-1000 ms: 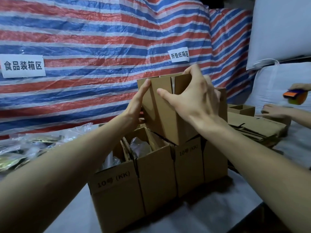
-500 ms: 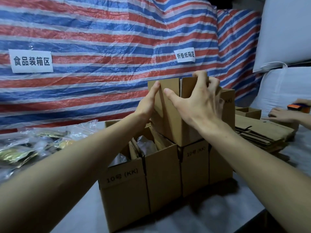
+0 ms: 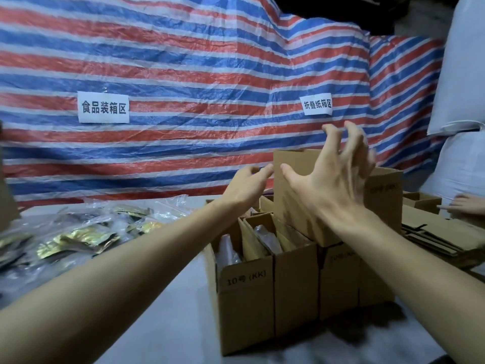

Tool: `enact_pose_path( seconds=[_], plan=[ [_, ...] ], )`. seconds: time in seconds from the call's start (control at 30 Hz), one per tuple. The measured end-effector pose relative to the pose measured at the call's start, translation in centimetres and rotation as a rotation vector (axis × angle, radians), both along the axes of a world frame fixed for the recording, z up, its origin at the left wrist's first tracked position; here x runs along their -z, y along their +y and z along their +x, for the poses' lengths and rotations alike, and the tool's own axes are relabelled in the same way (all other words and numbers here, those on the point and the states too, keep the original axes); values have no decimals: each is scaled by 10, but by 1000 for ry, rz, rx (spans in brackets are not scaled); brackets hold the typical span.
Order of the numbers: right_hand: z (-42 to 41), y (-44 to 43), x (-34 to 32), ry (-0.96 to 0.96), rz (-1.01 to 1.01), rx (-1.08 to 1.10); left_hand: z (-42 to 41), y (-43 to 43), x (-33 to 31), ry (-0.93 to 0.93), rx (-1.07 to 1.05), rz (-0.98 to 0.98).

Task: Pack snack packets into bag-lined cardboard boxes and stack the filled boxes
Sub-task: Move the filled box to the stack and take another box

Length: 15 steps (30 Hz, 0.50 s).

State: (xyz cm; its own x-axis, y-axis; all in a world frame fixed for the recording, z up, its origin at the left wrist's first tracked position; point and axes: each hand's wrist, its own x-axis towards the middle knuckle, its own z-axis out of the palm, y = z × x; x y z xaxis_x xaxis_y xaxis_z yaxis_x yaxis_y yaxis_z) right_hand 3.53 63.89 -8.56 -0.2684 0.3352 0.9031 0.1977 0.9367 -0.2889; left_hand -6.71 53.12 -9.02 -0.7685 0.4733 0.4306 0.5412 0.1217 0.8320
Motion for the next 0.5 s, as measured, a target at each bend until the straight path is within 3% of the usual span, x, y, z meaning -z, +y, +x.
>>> enact_pose_path(
  seconds=[0.13,0.27,0.37,0.5],
  plan=[
    [-9,-55,-3,20,94,-155,2,-62,-3,194,-119,68],
    [-23,-127,5,-16,85,-475,4,-151,9,329,-239,51],
    [-40,-184,19,-109,39,-694,3,-229,29,457,-369,-134],
    [-65,-254,48,-274,-44,-903,3,-334,61,689,-494,-594]
  ],
)
